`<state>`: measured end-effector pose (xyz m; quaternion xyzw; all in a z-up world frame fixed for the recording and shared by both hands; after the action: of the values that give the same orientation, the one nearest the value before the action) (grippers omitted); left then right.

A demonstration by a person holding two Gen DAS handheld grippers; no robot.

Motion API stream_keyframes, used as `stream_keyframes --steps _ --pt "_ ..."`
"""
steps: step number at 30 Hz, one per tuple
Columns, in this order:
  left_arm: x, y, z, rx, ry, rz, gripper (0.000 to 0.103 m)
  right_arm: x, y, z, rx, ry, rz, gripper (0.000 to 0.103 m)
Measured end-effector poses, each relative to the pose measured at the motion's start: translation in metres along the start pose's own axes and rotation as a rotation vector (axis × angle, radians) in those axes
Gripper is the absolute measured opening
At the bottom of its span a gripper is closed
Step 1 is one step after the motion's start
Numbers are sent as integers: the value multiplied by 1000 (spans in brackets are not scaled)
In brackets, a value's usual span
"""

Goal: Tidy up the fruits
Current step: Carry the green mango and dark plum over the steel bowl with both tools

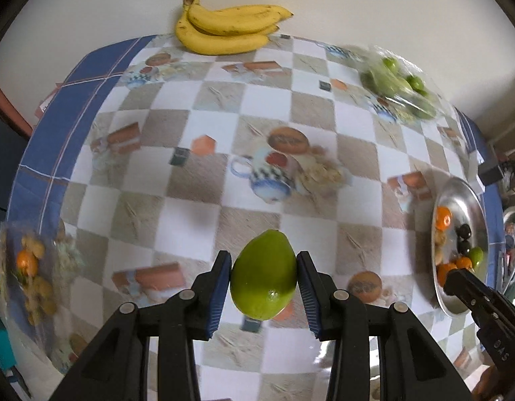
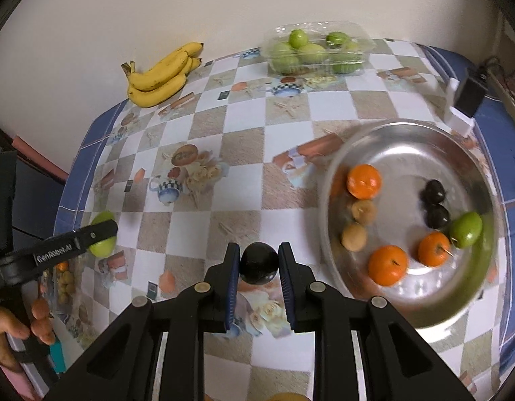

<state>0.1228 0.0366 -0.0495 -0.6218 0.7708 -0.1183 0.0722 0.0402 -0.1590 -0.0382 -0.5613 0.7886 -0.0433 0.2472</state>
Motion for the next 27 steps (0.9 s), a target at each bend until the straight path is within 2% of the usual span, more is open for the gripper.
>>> stream_keyframes --steps 8,14,18,22,27 --pt "53 20 2 28 9 40 43 25 14 -15 12 3 37 24" --pt "108 23 -1 62 71 98 43 58 18 -13 -6 57 83 24" --pt "149 28 -3 78 106 174 43 86 18 -18 -3 82 140 24" --pt "181 32 -1 73 117 238 43 120 19 -26 2 128 216 24" --pt "210 36 -1 77 183 279 43 140 20 -33 7 150 260 25"
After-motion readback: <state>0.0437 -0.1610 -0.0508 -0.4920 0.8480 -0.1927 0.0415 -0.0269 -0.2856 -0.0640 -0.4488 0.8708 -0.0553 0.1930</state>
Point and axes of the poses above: each gripper's, at about its wrist camera, not at the fingertips, and z roughly the way its jaws point, x to its right, y to its underside, the point moved 4 cm from there along z, roughly the way its jaws point, and after that the axes turned 4 degrees about -y, right-handed, at the moved point
